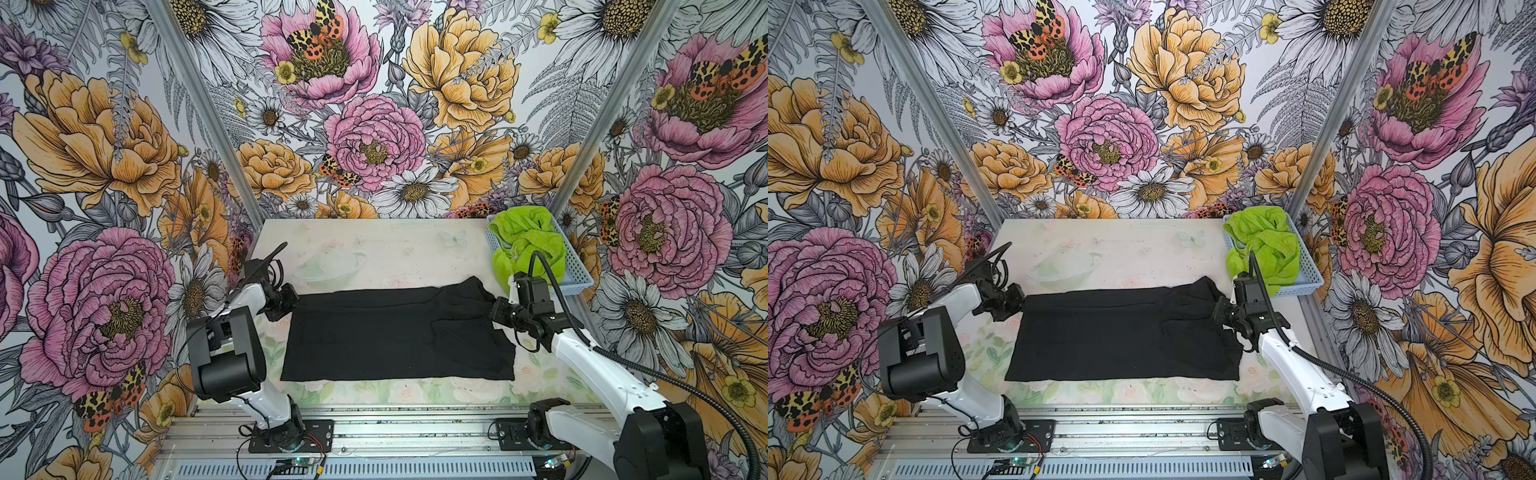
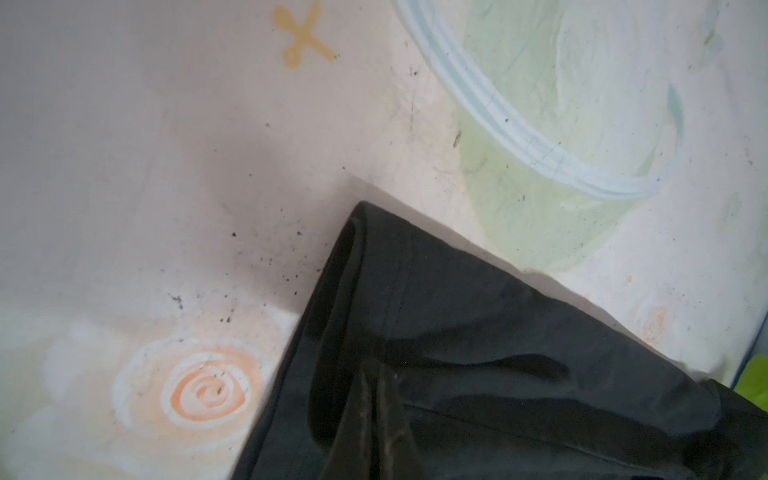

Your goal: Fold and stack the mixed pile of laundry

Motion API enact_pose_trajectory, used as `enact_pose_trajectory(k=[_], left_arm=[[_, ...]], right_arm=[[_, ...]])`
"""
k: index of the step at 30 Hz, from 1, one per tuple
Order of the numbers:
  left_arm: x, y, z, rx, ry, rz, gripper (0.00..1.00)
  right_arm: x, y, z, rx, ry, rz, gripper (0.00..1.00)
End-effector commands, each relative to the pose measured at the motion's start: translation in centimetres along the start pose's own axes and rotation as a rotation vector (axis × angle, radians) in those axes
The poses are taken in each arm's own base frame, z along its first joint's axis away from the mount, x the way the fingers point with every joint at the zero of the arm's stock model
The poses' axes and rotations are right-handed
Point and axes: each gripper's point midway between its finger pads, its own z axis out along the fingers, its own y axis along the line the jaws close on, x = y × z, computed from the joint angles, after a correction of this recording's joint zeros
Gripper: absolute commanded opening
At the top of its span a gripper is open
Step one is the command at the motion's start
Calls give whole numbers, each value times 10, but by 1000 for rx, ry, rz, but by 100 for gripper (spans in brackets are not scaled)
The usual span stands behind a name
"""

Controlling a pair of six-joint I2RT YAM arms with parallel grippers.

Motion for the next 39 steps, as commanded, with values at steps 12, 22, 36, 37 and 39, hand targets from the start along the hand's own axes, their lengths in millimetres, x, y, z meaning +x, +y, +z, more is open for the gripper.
enact_pose_trajectory(k=[12,22,36,37,39], left_arm=[[11,9,-8,-25,7,12,0],[29,26,6,-80,79,-7,0],[44,29,5,-88,143,-42,40],[43,27,1,-80,133,-45,46],[39,21,-7,-64,108,-49,55]], right_arm=[[6,-8,-35,18,-59,53,0],[34,-24,-16,58,32,112,0],[55,-39,-9,126,110,168,16],[53,-40,-12,138,104,163,22],[44,-37,-20,145,78,142,28]])
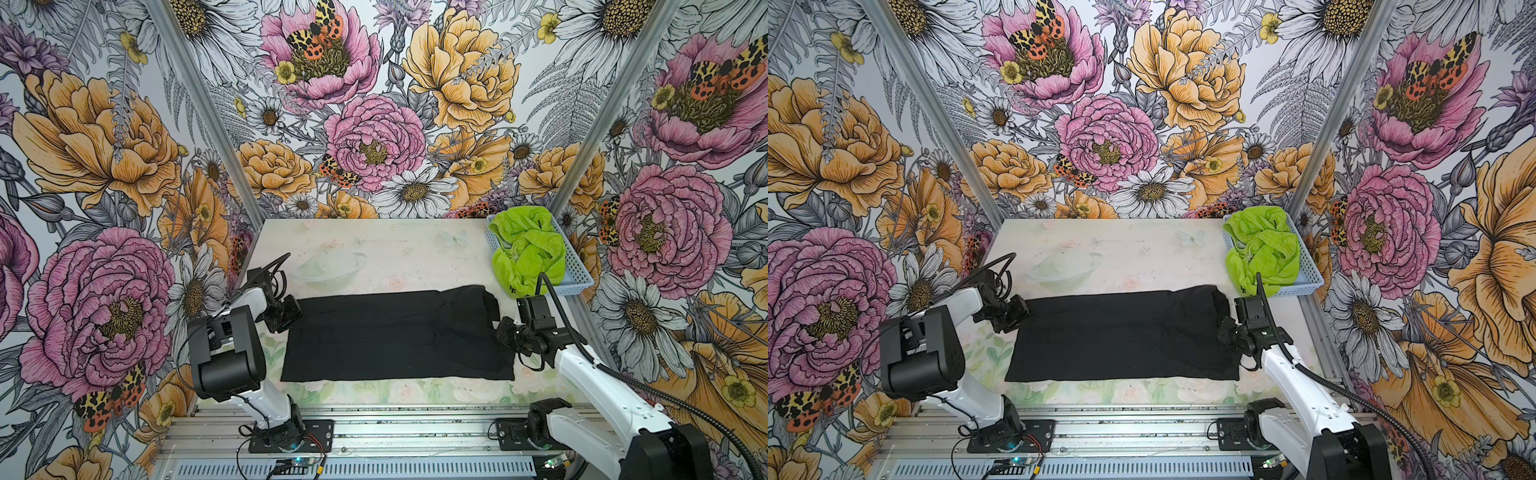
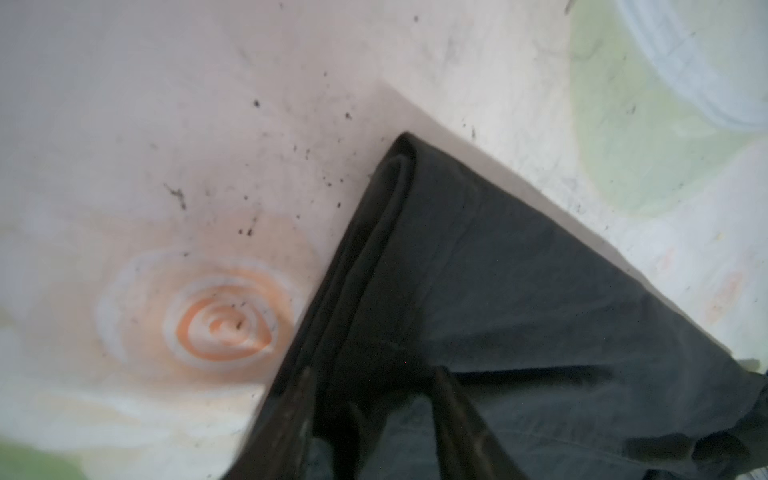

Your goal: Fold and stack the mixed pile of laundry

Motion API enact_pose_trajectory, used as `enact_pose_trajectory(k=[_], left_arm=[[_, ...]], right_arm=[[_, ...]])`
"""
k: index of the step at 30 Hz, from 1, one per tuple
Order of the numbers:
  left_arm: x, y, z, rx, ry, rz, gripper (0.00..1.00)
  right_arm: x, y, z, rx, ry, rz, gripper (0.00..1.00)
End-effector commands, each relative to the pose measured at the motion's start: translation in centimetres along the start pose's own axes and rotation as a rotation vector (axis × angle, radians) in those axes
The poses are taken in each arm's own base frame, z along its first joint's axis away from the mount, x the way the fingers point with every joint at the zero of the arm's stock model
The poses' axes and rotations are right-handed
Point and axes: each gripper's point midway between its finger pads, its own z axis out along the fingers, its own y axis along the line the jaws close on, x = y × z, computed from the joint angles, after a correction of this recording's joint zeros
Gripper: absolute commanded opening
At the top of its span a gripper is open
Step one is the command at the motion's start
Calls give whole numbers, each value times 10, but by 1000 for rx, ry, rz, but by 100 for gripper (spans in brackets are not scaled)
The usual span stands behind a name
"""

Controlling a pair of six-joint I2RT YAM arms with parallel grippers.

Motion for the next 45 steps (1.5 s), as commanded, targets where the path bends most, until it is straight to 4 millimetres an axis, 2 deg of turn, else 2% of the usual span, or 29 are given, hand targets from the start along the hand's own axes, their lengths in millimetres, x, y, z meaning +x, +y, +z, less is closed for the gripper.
enact_pose_trajectory(k=[1,4,6,10,13,19,24,29,37,40,42,45], left_arm=[[-1,-1,-17,0,-34,-17,57],[-9,-10,-31,25,-84,-18,59],[-15,-18,-38,43,-105,-10,61],[-22,-36,-47,66,-135,9,63],[-24,-49,-51,79,-148,29,65],[-16,-66,-44,91,-125,75,68],[-10,-70,-40,93,-113,90,69],[-7,-69,-38,93,-107,92,70],[-7,-70,-36,98,-98,99,70],[-7,-71,-35,102,-95,100,70],[-7,-71,-34,103,-91,101,70],[-7,-73,-33,106,-88,105,70]], right_arm=[[-20,6,-21,22,-72,-25,30],[-33,26,-29,0,-85,-97,33],[-39,49,-26,-42,-70,-172,34],[-42,100,2,-134,10,-321,38],[-44,127,29,-193,61,-371,41],[-49,152,80,-238,157,-433,48],[-39,167,92,-296,227,-438,49],[-10,168,85,-349,319,-423,49],[54,172,34,-381,441,-447,49],[72,175,17,-388,483,-461,49],[73,173,10,-370,486,-490,49],[45,171,5,-310,370,-539,49]])
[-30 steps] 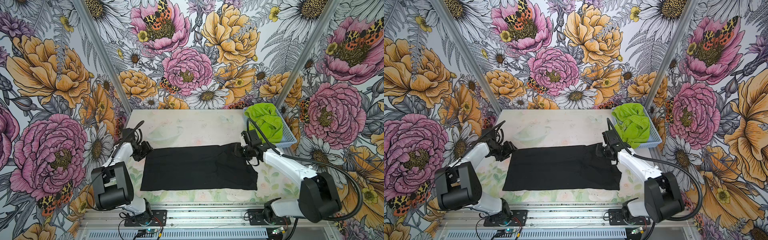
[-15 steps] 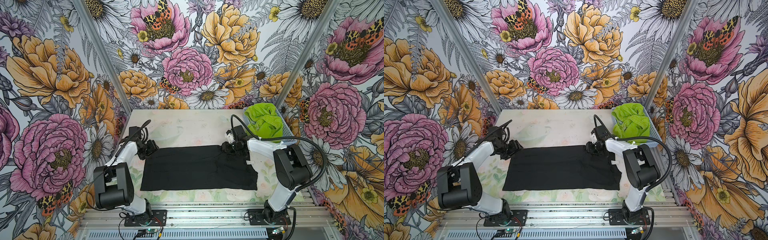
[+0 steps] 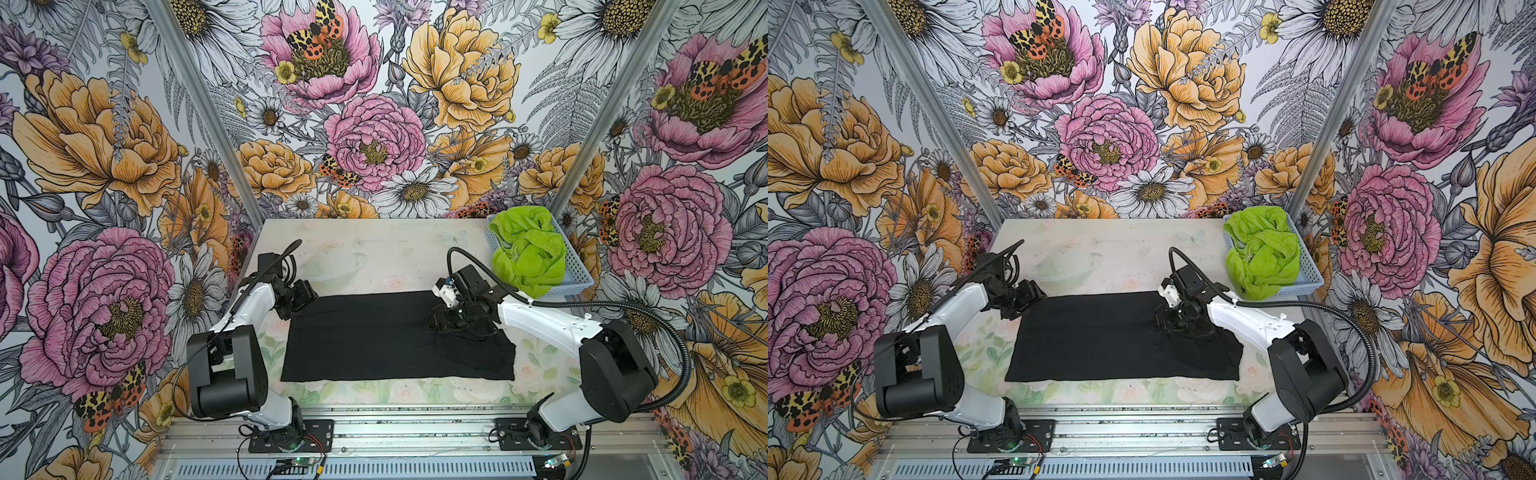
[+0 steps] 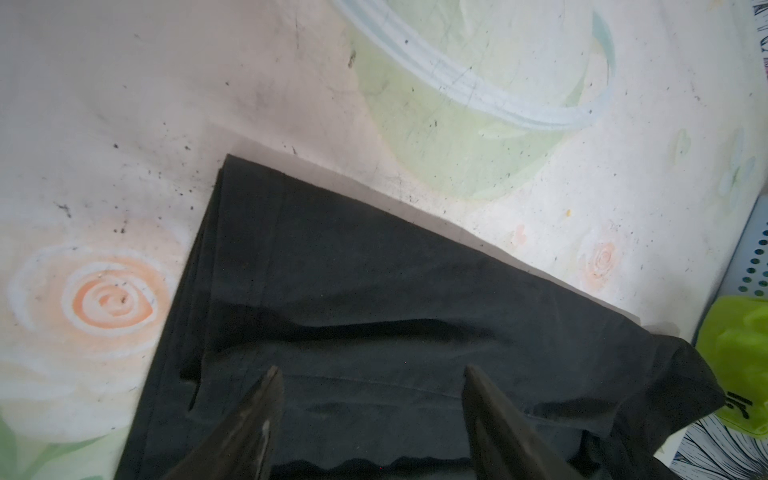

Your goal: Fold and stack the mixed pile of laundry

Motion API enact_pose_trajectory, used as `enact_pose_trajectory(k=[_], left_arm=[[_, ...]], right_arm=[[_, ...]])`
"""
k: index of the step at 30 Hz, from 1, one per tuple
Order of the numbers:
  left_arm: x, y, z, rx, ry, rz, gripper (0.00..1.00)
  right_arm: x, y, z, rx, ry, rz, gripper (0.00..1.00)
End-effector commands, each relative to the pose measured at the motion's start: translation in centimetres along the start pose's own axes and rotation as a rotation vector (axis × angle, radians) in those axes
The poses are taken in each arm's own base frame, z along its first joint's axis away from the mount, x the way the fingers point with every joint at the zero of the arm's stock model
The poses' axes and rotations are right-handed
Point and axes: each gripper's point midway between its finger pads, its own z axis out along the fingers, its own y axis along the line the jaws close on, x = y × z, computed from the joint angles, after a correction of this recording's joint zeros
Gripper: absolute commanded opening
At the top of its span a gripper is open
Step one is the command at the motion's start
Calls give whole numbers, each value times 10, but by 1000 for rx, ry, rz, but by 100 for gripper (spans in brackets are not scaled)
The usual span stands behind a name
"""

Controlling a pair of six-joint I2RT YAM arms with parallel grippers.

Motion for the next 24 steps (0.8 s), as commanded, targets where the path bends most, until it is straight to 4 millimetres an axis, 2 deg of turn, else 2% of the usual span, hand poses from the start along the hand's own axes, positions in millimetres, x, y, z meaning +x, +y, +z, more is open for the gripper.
enact_pose_trajectory(k=[1,7,10,18,24], left_arm=[[-3,-8,3,27,-1,18,70],[-4,-12,0,42,-6,27,70],[-1,-12,-3,46,-10,28,70],[5,-9,2,35,9,25,70],[4,-12,8,36,23,37,70]], right_arm=[[-24,-11,-27,94,-91,-22,49],[-57,-23,-26,114,-107,-56,49],[-57,-24,-20,114,-89,-59,49],[-68,-59,-24,235,-153,-23,49],[-61,-73,3,237,-56,-43,50]])
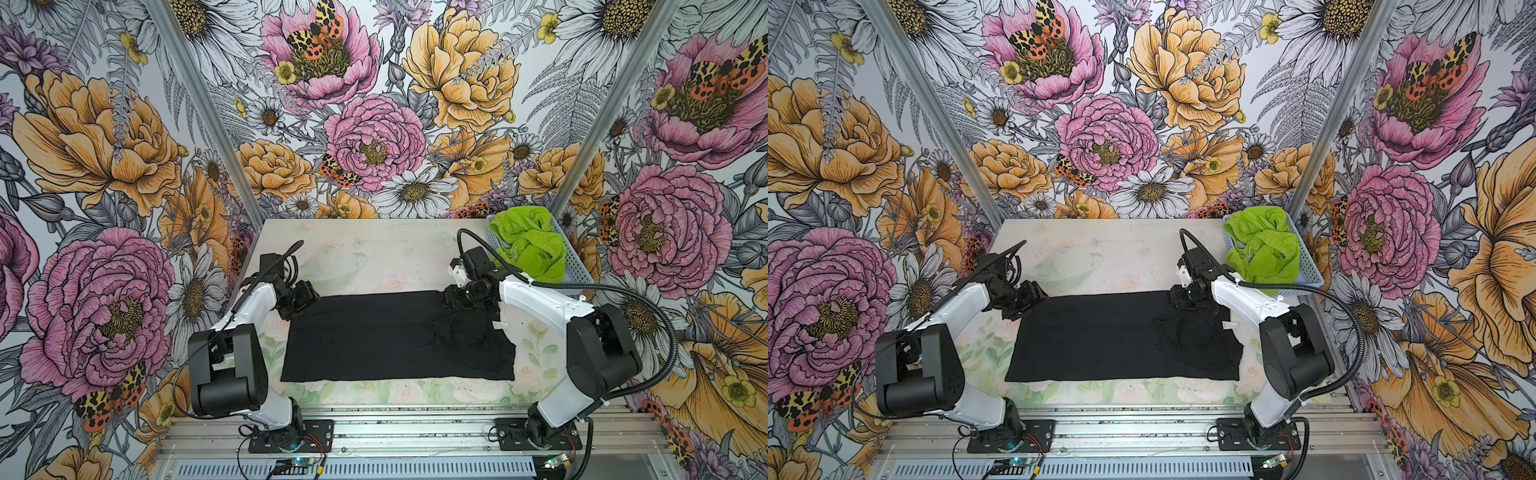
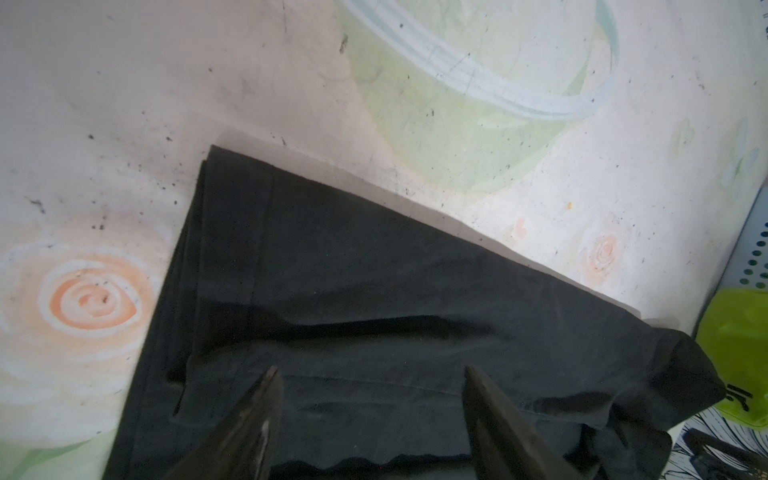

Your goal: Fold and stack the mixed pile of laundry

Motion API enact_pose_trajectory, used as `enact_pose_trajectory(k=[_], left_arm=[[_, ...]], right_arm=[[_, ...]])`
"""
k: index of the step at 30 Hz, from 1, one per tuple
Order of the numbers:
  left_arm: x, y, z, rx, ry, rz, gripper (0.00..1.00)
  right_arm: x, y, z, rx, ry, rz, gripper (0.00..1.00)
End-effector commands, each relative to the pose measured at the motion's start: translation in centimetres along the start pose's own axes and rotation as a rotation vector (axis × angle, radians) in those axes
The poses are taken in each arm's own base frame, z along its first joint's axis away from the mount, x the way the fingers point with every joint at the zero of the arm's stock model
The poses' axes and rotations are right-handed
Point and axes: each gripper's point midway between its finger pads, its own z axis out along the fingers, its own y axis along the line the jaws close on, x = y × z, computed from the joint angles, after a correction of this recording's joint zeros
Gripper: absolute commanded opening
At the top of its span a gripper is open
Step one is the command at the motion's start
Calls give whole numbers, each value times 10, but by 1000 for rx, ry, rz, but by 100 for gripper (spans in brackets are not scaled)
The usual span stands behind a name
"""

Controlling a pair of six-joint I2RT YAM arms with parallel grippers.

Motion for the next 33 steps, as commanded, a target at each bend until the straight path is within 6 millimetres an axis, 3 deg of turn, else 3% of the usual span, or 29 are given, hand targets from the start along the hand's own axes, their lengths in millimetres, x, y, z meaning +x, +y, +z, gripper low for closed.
enact_pose_trajectory(k=[1,11,16,19,25,33], left_arm=[[-1,-9,5,29,7,30,70],[2,-10,3,32,5,30,70],[3,-20,6,38,13,54,70],[4,-30,8,46,19,76,70],[11,-67,5,82,16,167,70],[16,-71,10,79,33,173,70]], right_arm=[[7,-1,18,-8,51,-32,50],[82,56,12,-128,215,-27,49],[101,78,11,-161,257,-29,49],[98,83,9,-163,247,-41,49],[59,67,-23,-100,65,-11,49],[47,23,-9,116,1,-21,51]])
